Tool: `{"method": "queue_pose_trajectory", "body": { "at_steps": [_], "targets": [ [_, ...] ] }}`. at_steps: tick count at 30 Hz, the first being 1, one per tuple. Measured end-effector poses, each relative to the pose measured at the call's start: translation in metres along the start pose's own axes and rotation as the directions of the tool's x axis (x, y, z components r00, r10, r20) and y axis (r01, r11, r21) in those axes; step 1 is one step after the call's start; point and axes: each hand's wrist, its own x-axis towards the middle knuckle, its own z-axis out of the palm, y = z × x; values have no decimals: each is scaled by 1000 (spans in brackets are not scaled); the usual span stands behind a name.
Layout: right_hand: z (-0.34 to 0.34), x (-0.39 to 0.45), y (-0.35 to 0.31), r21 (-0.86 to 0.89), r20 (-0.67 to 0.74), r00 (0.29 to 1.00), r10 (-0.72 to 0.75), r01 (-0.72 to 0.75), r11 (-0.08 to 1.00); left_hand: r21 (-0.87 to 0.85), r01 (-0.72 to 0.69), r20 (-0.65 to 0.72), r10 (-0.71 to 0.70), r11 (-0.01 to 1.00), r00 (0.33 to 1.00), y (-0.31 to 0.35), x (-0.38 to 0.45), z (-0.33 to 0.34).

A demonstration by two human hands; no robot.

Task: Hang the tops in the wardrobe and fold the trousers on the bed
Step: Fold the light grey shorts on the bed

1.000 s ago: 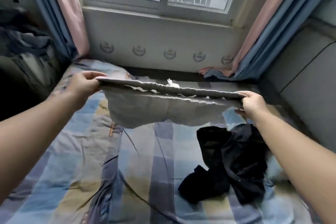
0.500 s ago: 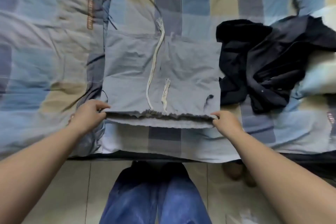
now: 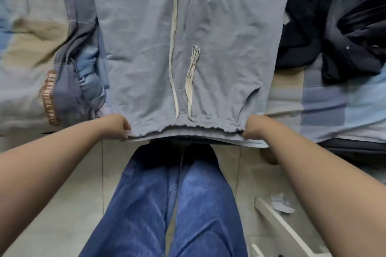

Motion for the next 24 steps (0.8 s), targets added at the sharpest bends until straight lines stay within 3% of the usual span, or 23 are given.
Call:
{"method": "queue_pose_trajectory", "body": {
  "at_steps": [4, 9, 13, 17, 21, 23, 24],
  "targets": [
    [-8, 1, -13, -8, 78, 997, -21, 22, 1000, -151, -2, -48, -5, 989, 999, -1, 10, 1],
    [-60, 15, -54, -80, -165, 982, -98, 85, 993, -530, -63, -302, -119, 845, 946, -19, 21, -23],
    [-123, 28, -121, -79, -443, 863, -243, 233, 969, -694, -126, -399, -233, 709, 887, -33, 33, -43],
    [-178, 41, -203, -35, -574, 747, -336, 388, 921, -736, -176, -438, -261, 654, 860, -53, 53, -51],
    [-201, 54, -280, -48, -580, 682, -445, 517, 855, -827, -211, -397, -277, 521, 875, -65, 69, -36],
    [-203, 60, -309, -63, -523, 703, -481, 532, 845, -854, -254, -382, -216, 455, 898, -64, 77, -22],
    [-203, 63, -325, -93, -492, 717, -494, 521, 848, -839, -271, -392, -180, 471, 902, -64, 82, -13]
  ]
}}
